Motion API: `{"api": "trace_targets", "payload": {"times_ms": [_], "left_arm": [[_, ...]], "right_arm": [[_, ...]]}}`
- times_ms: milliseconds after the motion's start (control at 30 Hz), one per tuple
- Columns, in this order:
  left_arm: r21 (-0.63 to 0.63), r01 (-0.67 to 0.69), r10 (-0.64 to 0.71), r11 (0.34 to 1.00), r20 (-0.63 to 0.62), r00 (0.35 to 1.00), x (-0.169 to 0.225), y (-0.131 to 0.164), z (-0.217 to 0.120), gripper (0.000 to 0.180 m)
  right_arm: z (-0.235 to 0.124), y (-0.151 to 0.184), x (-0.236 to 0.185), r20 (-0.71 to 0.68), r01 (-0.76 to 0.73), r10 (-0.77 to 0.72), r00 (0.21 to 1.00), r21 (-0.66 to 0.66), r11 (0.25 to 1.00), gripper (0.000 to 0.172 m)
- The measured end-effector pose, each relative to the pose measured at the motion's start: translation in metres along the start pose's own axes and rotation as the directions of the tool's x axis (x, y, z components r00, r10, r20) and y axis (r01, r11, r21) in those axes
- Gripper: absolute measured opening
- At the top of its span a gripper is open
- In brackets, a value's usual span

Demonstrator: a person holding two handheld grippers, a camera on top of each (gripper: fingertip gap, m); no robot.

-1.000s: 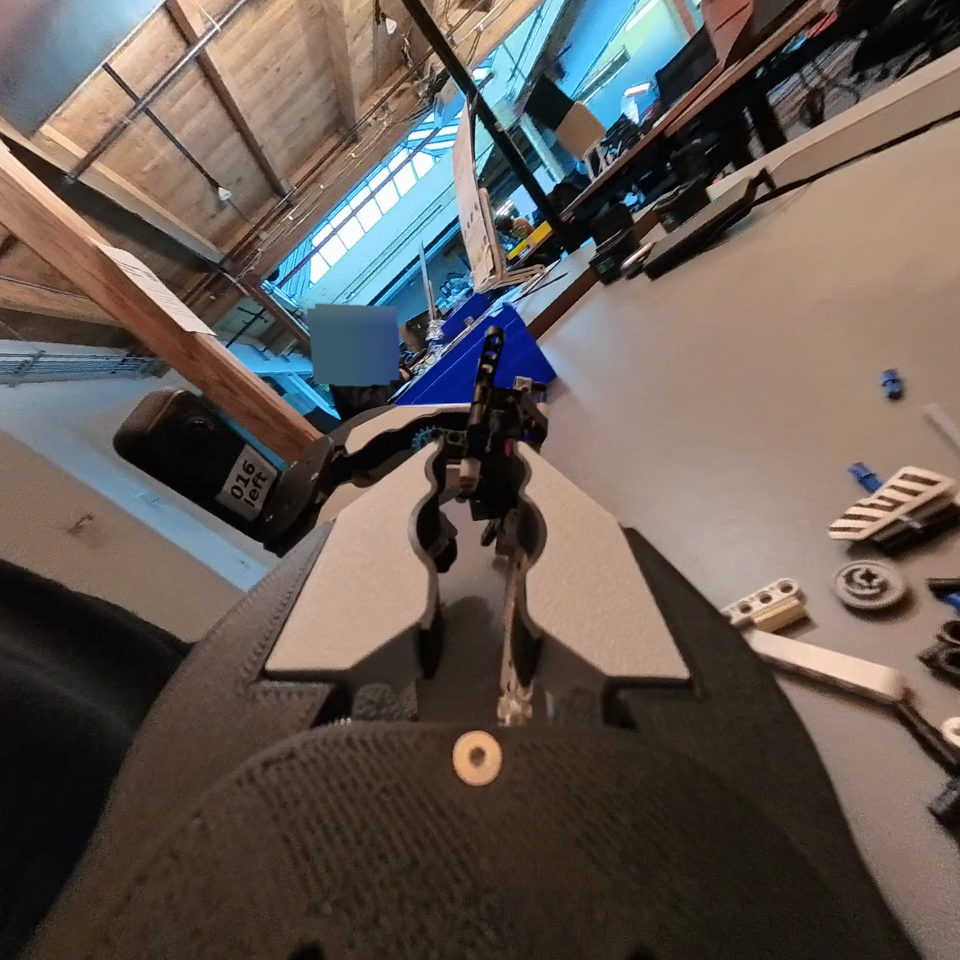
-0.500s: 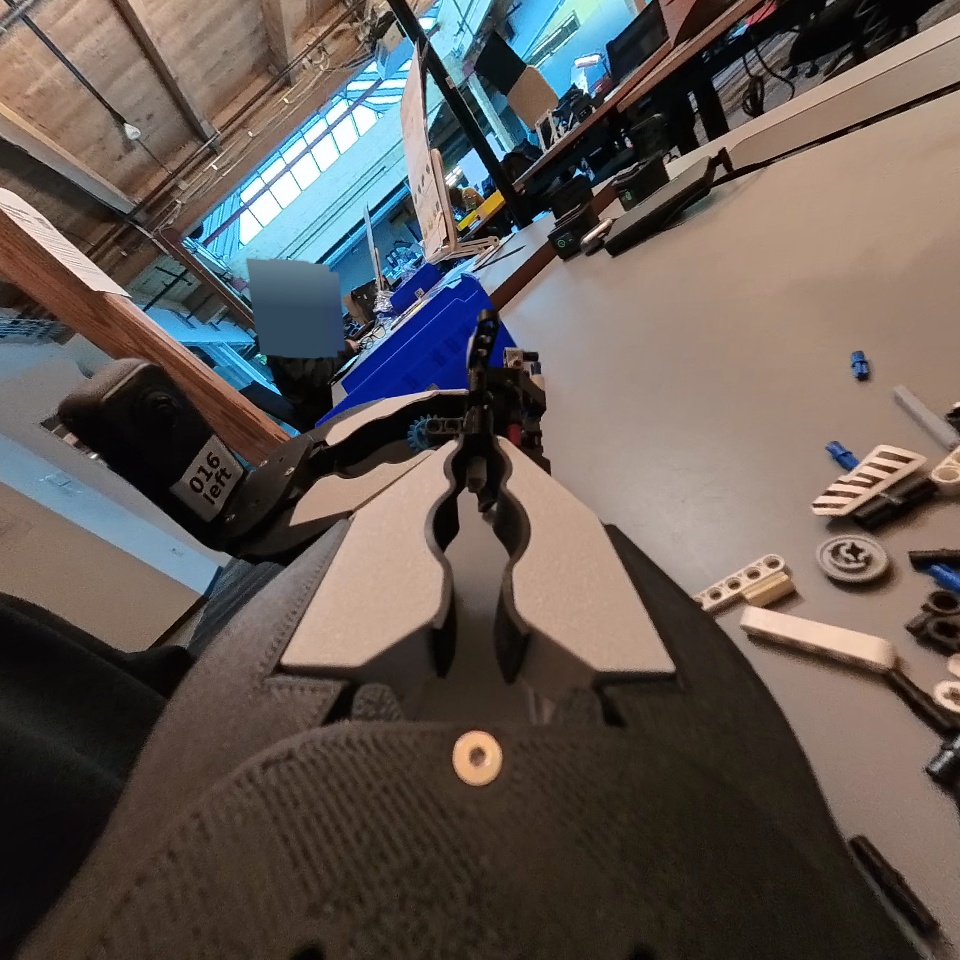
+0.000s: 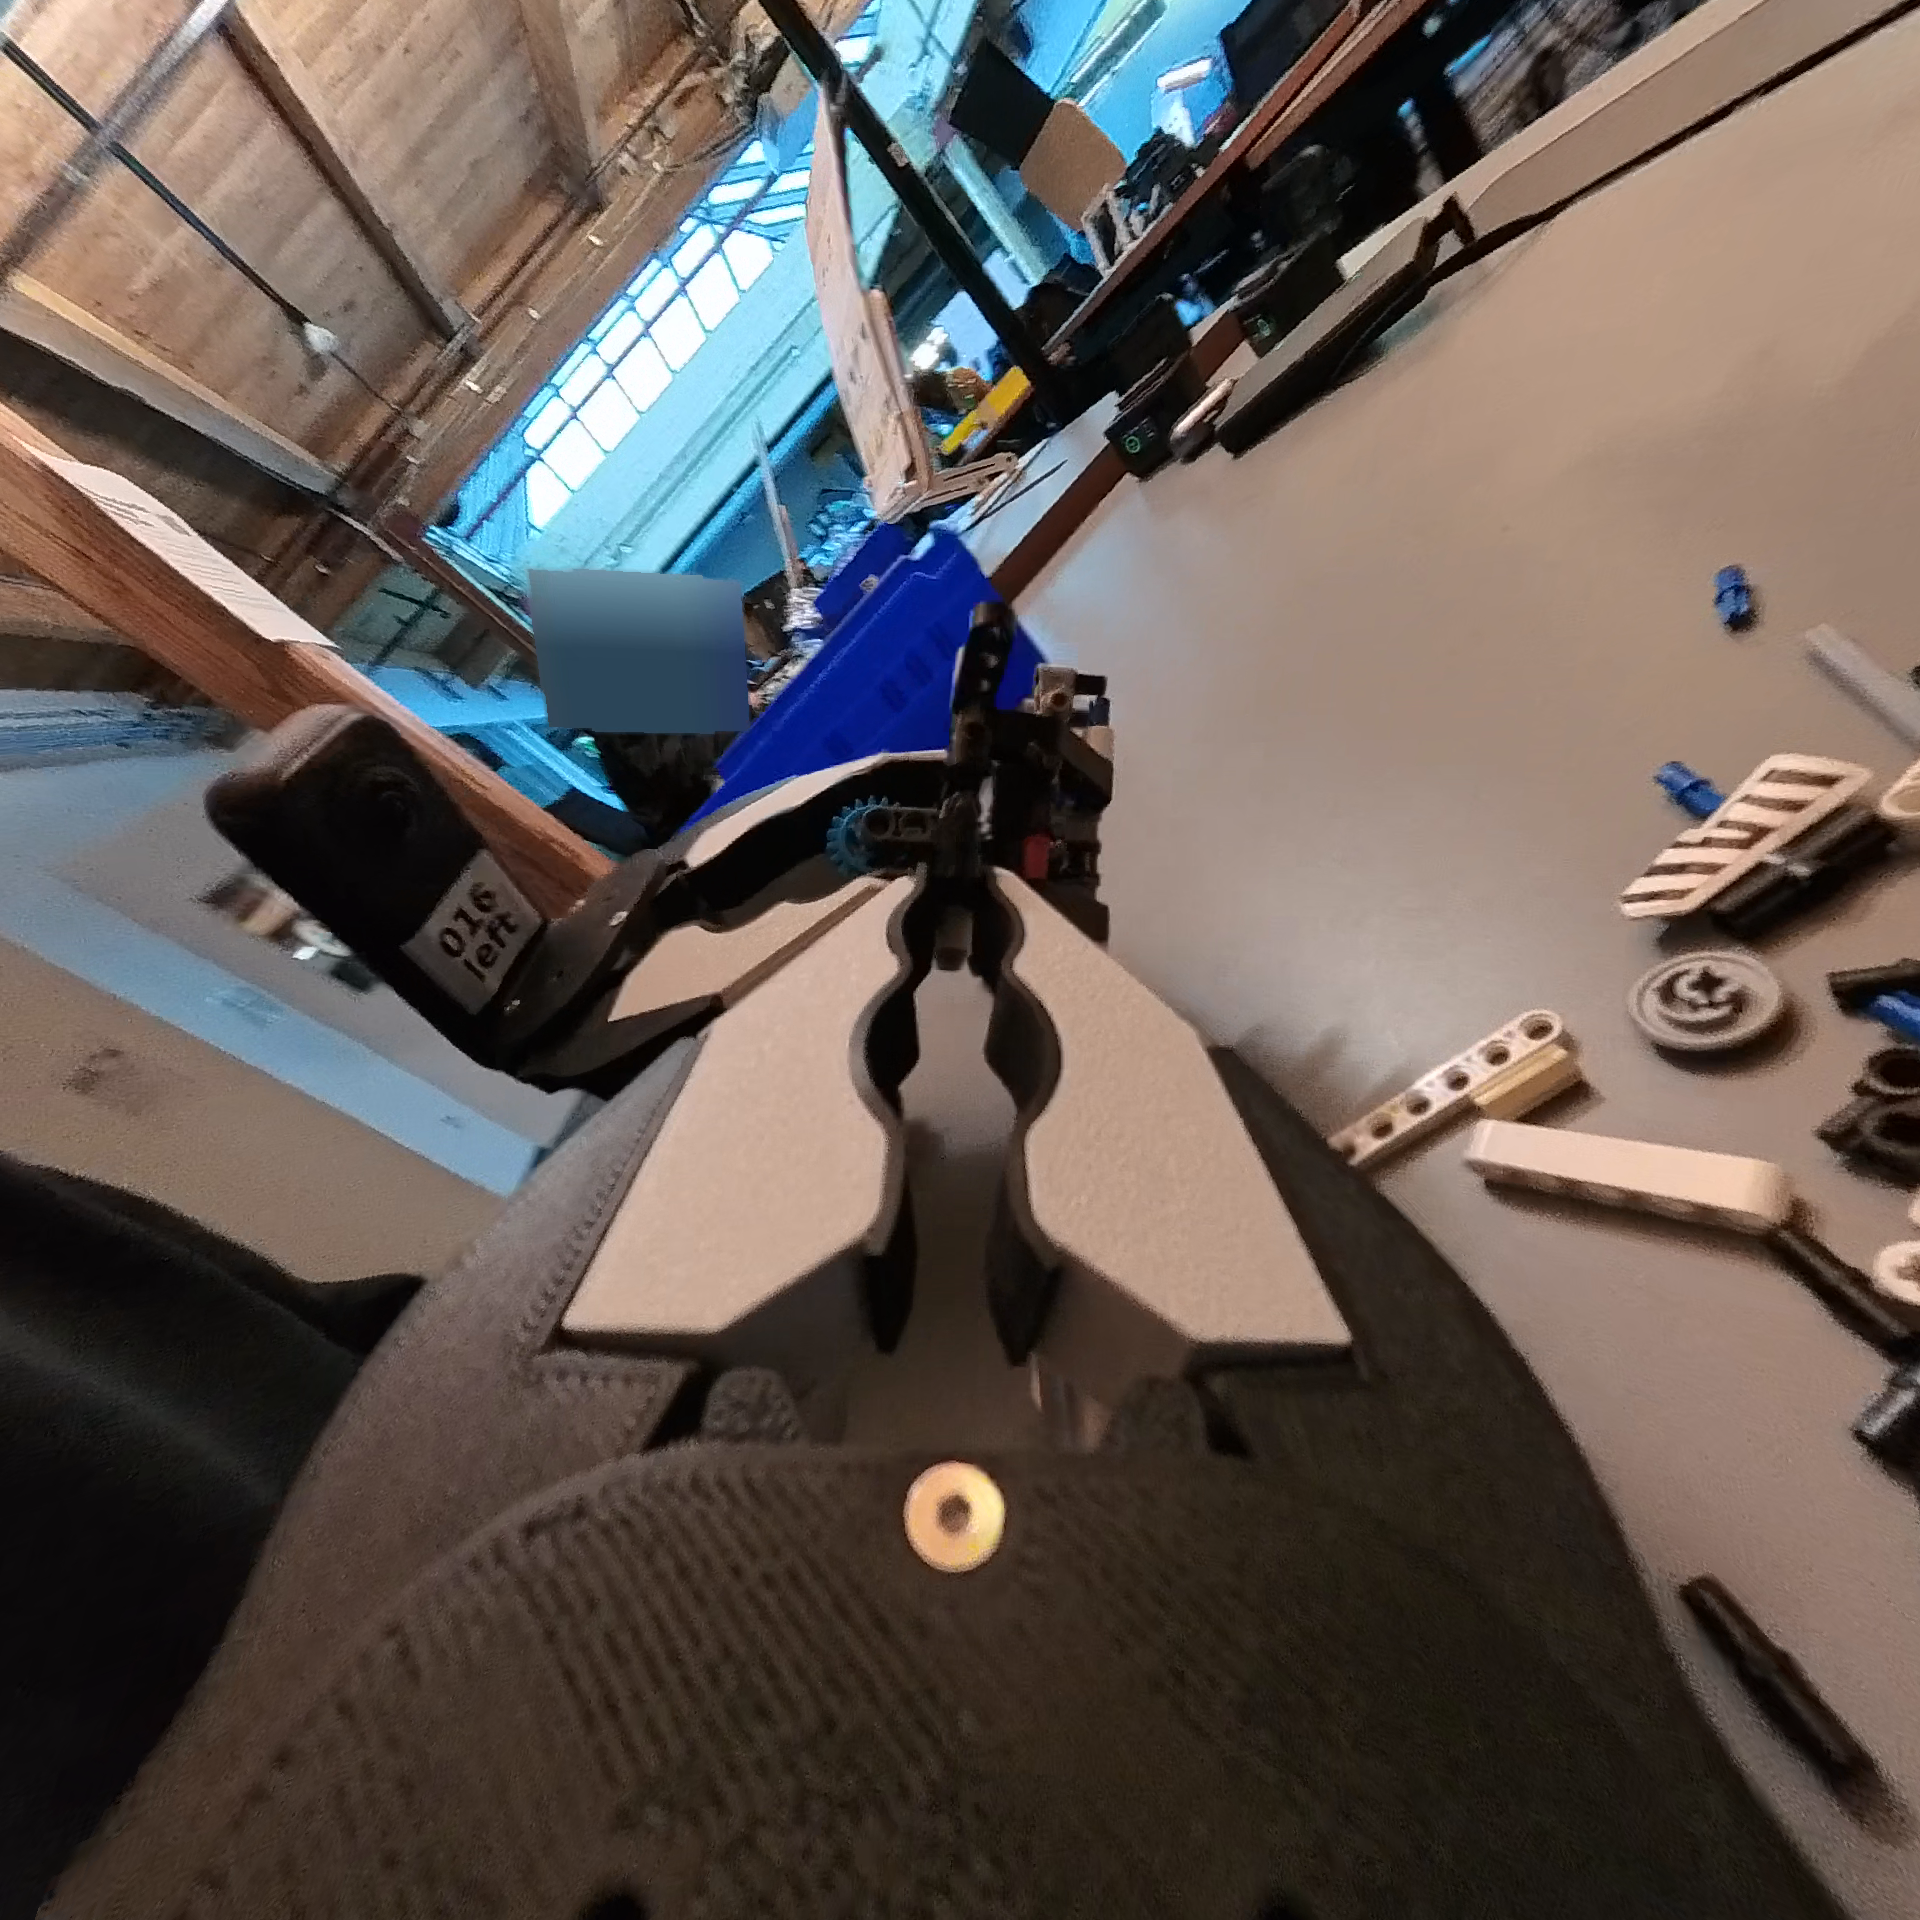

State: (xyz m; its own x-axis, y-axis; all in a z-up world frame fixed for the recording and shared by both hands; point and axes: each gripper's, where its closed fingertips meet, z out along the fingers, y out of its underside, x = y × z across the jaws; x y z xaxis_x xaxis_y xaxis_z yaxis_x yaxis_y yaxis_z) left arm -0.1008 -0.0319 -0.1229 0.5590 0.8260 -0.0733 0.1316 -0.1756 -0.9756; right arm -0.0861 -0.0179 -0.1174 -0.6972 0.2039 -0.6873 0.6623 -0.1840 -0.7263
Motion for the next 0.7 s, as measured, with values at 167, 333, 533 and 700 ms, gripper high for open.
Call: {"api": "trace_targets", "payload": {"times_ms": [167,333,533,700], "left_arm": [[-0.002,0.019,-0.019,1.000,-0.018,1.000,0.001,0.000,0.000,0.028],[-0.001,0.054,-0.054,0.999,-0.038,0.998,0.001,0.000,0.001,0.029],[-0.012,0.005,-0.006,1.000,-0.067,0.998,0.004,0.002,0.003,0.029],[-0.013,-0.039,0.038,0.999,-0.075,0.996,0.007,0.001,0.007,0.029]], "right_arm": [[-0.002,0.001,0.000,0.074,-0.086,0.087,0.994,-0.018,0.996,0.007],[-0.002,0.001,0.000,0.093,-0.114,0.116,0.989,-0.025,0.993,0.007],[-0.005,0.000,0.002,0.051,-0.051,0.051,0.997,-0.003,0.999,0.006],[-0.014,-0.010,0.008,-0.064,0.111,-0.109,0.992,0.028,0.993,0.012]]}}
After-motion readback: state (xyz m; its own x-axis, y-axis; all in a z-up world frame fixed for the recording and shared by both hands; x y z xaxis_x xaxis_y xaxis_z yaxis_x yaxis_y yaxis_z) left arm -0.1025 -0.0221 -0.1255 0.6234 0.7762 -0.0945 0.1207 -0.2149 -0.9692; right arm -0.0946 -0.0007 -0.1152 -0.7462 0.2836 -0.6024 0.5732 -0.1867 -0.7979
